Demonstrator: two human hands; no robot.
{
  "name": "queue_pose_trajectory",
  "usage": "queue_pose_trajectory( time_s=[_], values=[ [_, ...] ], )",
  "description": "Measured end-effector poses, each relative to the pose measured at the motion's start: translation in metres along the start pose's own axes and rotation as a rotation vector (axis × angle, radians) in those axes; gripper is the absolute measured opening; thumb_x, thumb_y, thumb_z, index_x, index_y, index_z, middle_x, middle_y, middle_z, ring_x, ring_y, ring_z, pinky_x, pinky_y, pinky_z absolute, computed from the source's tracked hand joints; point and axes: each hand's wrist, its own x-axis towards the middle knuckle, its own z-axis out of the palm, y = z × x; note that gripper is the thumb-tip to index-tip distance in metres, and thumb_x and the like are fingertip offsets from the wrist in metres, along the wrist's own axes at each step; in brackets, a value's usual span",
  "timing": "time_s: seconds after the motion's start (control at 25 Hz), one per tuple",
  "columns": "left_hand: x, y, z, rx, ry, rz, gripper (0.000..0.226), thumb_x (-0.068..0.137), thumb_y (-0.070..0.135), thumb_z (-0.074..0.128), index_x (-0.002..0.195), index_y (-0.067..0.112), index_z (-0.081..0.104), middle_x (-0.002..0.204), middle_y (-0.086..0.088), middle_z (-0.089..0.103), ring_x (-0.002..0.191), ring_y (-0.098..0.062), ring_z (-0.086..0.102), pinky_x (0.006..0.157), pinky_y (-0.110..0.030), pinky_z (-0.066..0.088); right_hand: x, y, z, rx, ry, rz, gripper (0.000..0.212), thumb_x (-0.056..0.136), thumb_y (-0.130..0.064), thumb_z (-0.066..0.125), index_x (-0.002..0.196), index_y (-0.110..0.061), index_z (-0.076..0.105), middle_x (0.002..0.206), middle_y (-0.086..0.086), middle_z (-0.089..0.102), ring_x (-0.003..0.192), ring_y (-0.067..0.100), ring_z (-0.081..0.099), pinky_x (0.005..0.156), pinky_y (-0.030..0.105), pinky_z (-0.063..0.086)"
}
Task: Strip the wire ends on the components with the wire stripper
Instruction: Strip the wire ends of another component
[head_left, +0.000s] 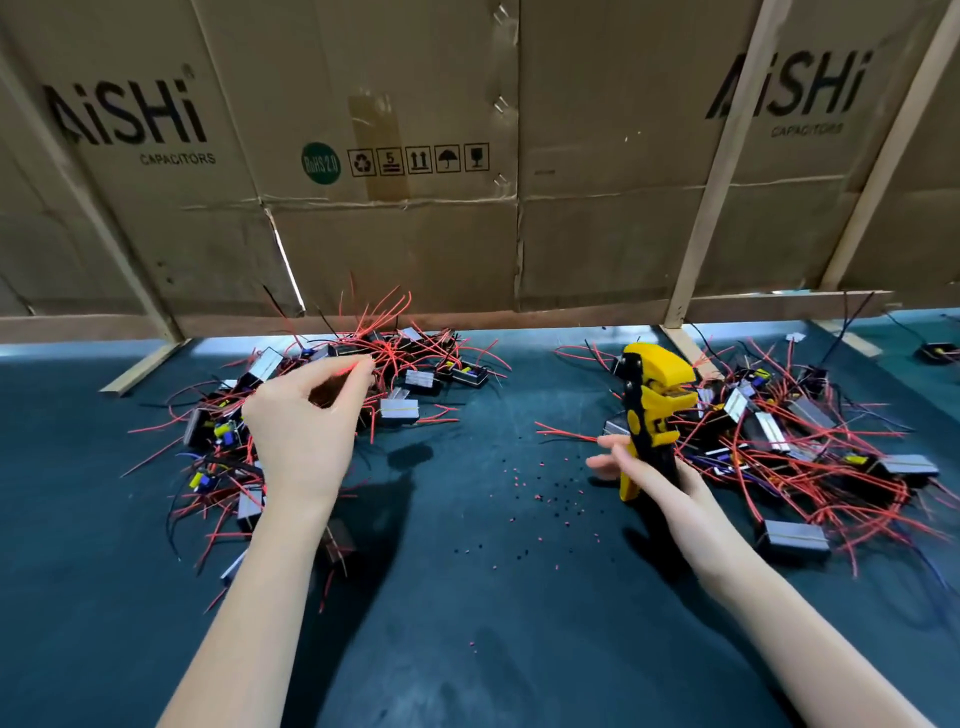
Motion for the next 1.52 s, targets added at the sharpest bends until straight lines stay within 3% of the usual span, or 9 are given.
queue_pose_trajectory(
  time_s=[0.2, 0.32, 0.4, 0.6, 0.8, 1.0, 1.2, 1.36, 1.52],
  values=[
    [-0.001, 0.015, 0.002, -0.498, -0.05, -0.141, 0.006, 0.085, 0.019, 0.075, 0.08, 0.02, 0.079, 0.072, 0.004, 0.075, 0.068, -0.007, 0.068, 0.072, -0.016, 0.052, 0.004, -0.002, -0.002, -0.029, 0.074, 0.008, 0.052, 0.069, -0.058, 0.06, 0.091, -0.013, 0.074, 0.109, 0.003, 0.072, 0.09, 0.015, 0.069, 0.092, 0.036, 0.045],
    [0.001, 0.011, -0.002, -0.427, -0.488, -0.13, 0.045, 0.087, 0.056, 0.056, 0.075, 0.02, 0.08, 0.064, -0.005, 0.072, 0.061, -0.015, 0.065, 0.065, -0.03, 0.054, 0.004, -0.001, -0.001, -0.049, 0.104, -0.012, 0.054, 0.068, -0.058, 0.059, 0.09, -0.011, 0.073, 0.105, 0.005, 0.073, 0.089, 0.018, 0.069, 0.091, 0.037, 0.047],
    [-0.001, 0.01, 0.0, -0.388, -0.72, -0.186, 0.07, 0.09, 0.067, 0.036, 0.073, 0.014, 0.079, 0.053, -0.006, 0.064, 0.05, -0.018, 0.057, 0.054, -0.026, 0.049, 0.004, 0.0, -0.001, -0.053, 0.124, -0.024, 0.055, 0.067, -0.057, 0.06, 0.092, -0.01, 0.072, 0.1, 0.004, 0.074, 0.089, 0.017, 0.068, 0.086, 0.032, 0.048],
    [-0.013, 0.003, 0.017, -0.041, -0.574, -0.06, 0.028, 0.09, 0.035, 0.068, 0.066, 0.021, 0.073, 0.049, 0.006, 0.058, 0.046, -0.004, 0.048, 0.055, -0.016, 0.041, 0.003, 0.002, 0.002, -0.039, 0.12, -0.003, 0.047, 0.072, -0.054, 0.063, 0.1, -0.017, 0.071, 0.091, -0.002, 0.075, 0.083, 0.004, 0.067, 0.08, 0.026, 0.044],
    [-0.025, -0.01, 0.02, 0.532, -0.818, -0.095, 0.037, 0.07, 0.05, 0.082, 0.074, 0.018, 0.063, 0.065, 0.007, 0.064, 0.065, -0.011, 0.059, 0.071, -0.032, 0.054, 0.004, 0.002, 0.001, -0.051, 0.117, -0.012, 0.047, 0.072, -0.055, 0.063, 0.099, -0.018, 0.072, 0.09, -0.003, 0.075, 0.083, 0.003, 0.067, 0.079, 0.024, 0.043],
    [-0.027, 0.001, 0.022, 0.322, -0.926, -0.007, 0.036, 0.066, 0.022, 0.088, 0.087, 0.017, 0.06, 0.08, 0.005, 0.062, 0.058, -0.003, 0.049, 0.063, -0.025, 0.045, 0.004, 0.001, 0.001, -0.059, 0.125, -0.023, 0.051, 0.071, -0.055, 0.06, 0.1, -0.015, 0.071, 0.091, -0.001, 0.075, 0.083, 0.005, 0.066, 0.076, 0.024, 0.045],
    [-0.048, 0.017, 0.041, 0.367, -0.862, 0.356, 0.041, 0.075, 0.006, 0.071, 0.108, 0.016, 0.048, 0.105, 0.005, 0.047, 0.088, -0.015, 0.048, 0.08, -0.036, 0.045, 0.004, -0.001, 0.001, -0.054, 0.133, -0.026, 0.052, 0.071, -0.054, 0.058, 0.098, -0.011, 0.071, 0.092, 0.001, 0.074, 0.081, 0.006, 0.066, 0.075, 0.024, 0.046],
    [-0.051, 0.012, 0.042, 0.407, -0.88, 0.23, 0.042, 0.082, 0.035, 0.073, 0.111, 0.02, 0.047, 0.107, 0.007, 0.047, 0.09, -0.016, 0.047, 0.083, -0.035, 0.044, 0.004, -0.002, 0.001, -0.038, 0.125, -0.013, 0.053, 0.071, -0.053, 0.059, 0.101, -0.011, 0.07, 0.093, 0.002, 0.074, 0.081, 0.004, 0.066, 0.075, 0.024, 0.046],
    [-0.049, 0.006, 0.041, 0.34, -0.857, 0.029, 0.038, 0.075, 0.025, 0.081, 0.103, 0.019, 0.056, 0.098, 0.004, 0.054, 0.081, -0.014, 0.049, 0.08, -0.031, 0.045, 0.004, 0.001, 0.001, -0.037, 0.118, -0.016, 0.053, 0.07, -0.055, 0.061, 0.101, -0.014, 0.071, 0.093, 0.001, 0.075, 0.091, 0.007, 0.065, 0.084, 0.025, 0.045]
  ],
)
